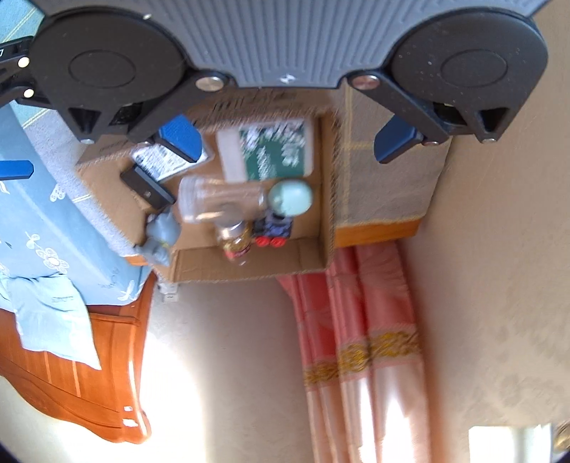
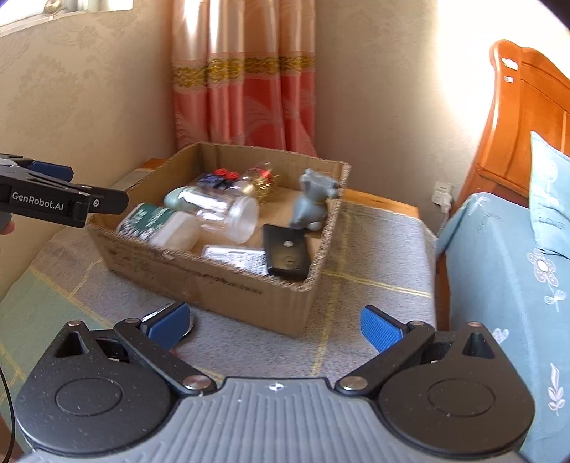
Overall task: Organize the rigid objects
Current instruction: 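Move right tool to red S.L toy train while left tool approaches correction-tape dispenser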
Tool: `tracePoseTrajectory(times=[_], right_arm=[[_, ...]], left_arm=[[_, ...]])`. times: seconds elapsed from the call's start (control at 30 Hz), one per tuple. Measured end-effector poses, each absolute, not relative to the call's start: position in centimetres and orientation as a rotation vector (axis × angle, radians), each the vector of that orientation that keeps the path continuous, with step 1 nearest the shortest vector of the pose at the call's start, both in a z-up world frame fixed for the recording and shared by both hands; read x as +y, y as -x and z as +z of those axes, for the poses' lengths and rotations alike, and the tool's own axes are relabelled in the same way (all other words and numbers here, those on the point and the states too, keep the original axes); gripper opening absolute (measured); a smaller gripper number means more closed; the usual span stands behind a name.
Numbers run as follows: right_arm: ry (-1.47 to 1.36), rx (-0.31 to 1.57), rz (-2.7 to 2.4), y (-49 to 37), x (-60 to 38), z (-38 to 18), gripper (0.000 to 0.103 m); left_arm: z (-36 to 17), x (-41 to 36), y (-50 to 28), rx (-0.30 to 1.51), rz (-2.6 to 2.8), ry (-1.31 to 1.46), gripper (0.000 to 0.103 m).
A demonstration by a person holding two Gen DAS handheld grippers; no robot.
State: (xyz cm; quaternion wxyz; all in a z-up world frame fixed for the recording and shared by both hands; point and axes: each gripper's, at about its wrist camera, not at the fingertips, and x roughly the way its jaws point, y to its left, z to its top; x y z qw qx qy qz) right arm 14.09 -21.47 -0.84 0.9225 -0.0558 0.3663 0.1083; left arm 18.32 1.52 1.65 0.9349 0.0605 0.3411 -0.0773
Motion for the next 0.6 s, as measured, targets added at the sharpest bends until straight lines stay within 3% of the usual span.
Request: tracePoseTrajectory(times=[0.6], right_arm=[[0.321,0.880,0.385,-14.5,-11.8,-8.2,0.103]], left_arm=[[-2.8,6.1,-14.8,0.756,-0.040,-0.057,0.102]])
